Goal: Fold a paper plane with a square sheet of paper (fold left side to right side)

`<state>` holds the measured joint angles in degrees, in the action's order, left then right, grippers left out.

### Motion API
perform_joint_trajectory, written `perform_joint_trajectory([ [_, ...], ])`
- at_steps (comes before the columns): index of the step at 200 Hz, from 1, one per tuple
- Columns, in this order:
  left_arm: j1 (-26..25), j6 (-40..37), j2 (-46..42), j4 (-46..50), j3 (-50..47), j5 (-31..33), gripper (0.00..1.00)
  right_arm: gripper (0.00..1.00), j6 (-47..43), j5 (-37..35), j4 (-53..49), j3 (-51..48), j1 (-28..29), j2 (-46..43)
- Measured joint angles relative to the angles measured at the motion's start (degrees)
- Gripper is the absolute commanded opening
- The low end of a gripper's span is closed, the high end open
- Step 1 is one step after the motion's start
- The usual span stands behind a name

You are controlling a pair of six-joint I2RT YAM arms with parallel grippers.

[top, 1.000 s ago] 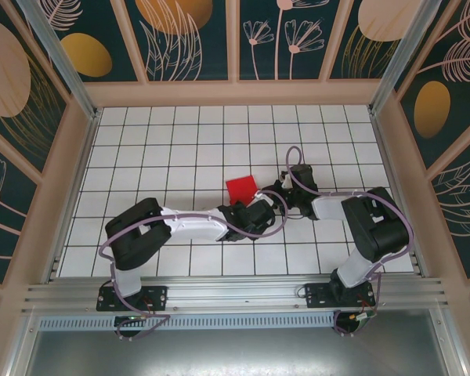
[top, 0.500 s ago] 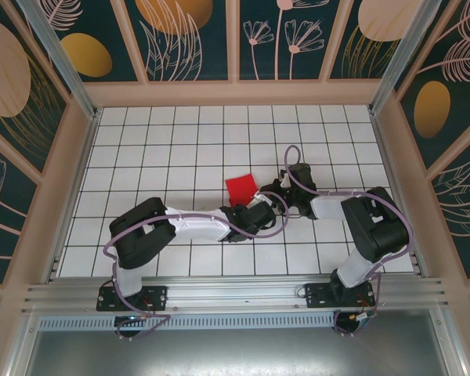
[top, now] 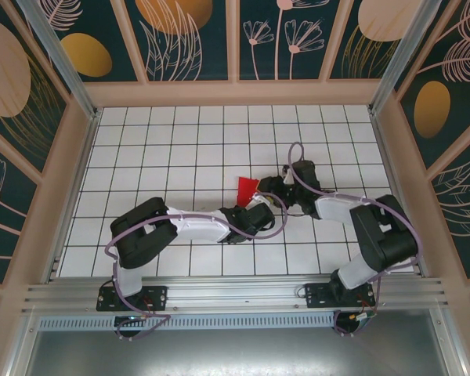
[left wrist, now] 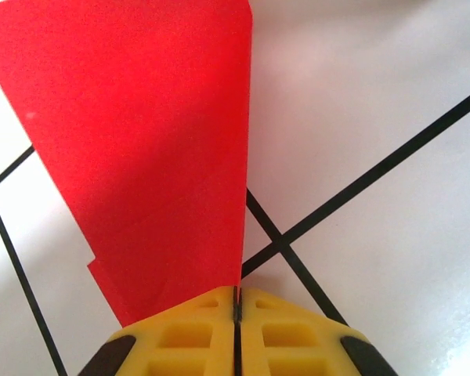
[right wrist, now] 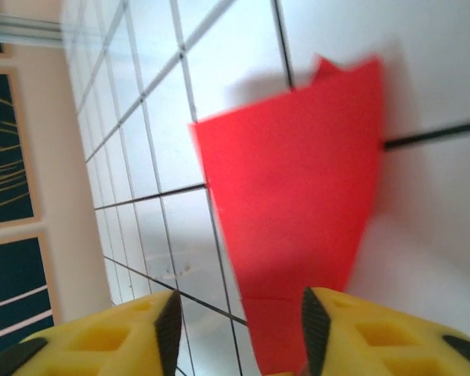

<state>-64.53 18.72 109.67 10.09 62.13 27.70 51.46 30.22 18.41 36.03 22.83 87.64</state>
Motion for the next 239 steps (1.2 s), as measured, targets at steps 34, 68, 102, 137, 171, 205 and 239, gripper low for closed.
perform_joint_trajectory([
  [34, 0.15, 0.63, -0.28, -1.29, -0.87, -0.61, 0.09, 0.65, -4.02, -1.31, -1.42, -0.20, -4.13, -4.94],
  [68, 1.75, 1.36, -2.99, -4.00, -3.15, -3.87, 0.08, 0.67, -7.54, -2.99, -2.99, -1.75, -6.03, -6.97],
  [102, 5.49, 2.60, -6.36, -8.37, -6.47, -9.64, 0.06, 0.67, -9.22, -3.21, -3.67, -3.65, -6.25, -6.99],
  [137, 9.79, 4.59, -9.05, -12.98, -10.93, -16.96, 0.05, 0.66, -10.25, -2.25, -2.80, -4.07, -6.25, -5.57],
  [171, 12.72, 7.15, -9.18, -17.18, -13.55, -23.32, 0.03, 0.65, -10.73, -1.38, -0.66, -4.70, -6.25, -2.93],
  [205, 15.45, 10.71, -9.66, -22.86, -17.16, -29.27, 0.02, 0.65, -10.97, -0.59, 0.48, -5.05, -6.25, -1.90],
  [239, 17.86, 14.69, -11.45, -28.63, -21.05, -34.12, 0.01, 0.65, -11.28, 0.24, 2.54, -5.05, -6.25, -0.85],
])
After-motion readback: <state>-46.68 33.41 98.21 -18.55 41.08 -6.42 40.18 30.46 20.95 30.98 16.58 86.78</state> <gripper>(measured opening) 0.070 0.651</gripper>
